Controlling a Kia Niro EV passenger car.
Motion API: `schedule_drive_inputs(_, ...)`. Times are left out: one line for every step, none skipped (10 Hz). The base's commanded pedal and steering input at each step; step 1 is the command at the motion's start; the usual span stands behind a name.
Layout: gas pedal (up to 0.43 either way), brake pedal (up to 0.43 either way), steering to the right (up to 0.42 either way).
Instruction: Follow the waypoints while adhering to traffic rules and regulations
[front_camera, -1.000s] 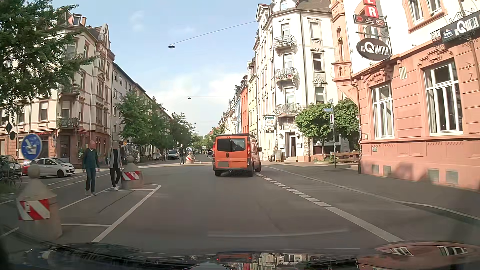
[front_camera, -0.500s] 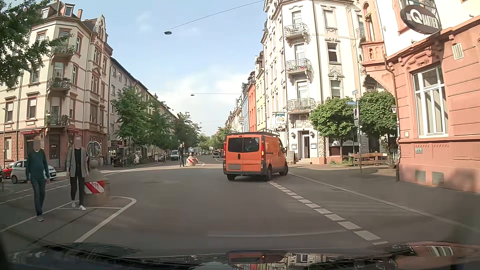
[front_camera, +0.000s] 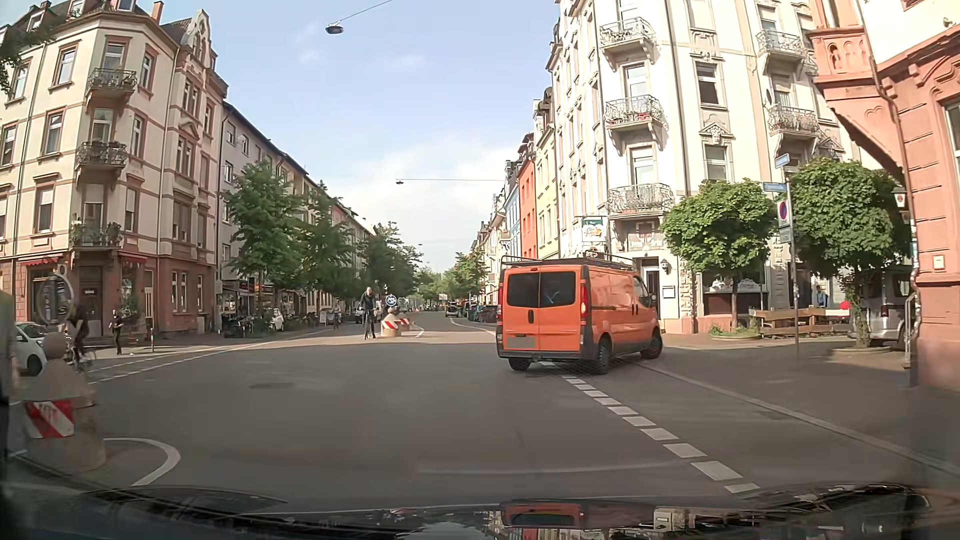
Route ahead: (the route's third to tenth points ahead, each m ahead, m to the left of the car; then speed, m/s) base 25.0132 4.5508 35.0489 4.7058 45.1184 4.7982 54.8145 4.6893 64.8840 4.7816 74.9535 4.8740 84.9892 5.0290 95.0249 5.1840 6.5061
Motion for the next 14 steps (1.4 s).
schedule_drive_inputs(0.177, 0.0, -0.049)
schedule_drive_inputs(0.189, 0.0, -0.047)
schedule_drive_inputs(0.197, 0.0, -0.045)
schedule_drive_inputs(0.209, 0.0, -0.04)
schedule_drive_inputs(0.209, 0.0, -0.036)
schedule_drive_inputs(0.209, 0.0, -0.031)
schedule_drive_inputs(0.22, 0.0, -0.026)
schedule_drive_inputs(0.22, 0.0, -0.023)
schedule_drive_inputs(0.22, 0.0, -0.019)
schedule_drive_inputs(0.228, 0.0, -0.017)
schedule_drive_inputs(0.24, 0.0, -0.015)
schedule_drive_inputs(0.248, 0.0, -0.015)
schedule_drive_inputs(0.248, 0.0, -0.014)
schedule_drive_inputs(0.248, 0.0, -0.012)
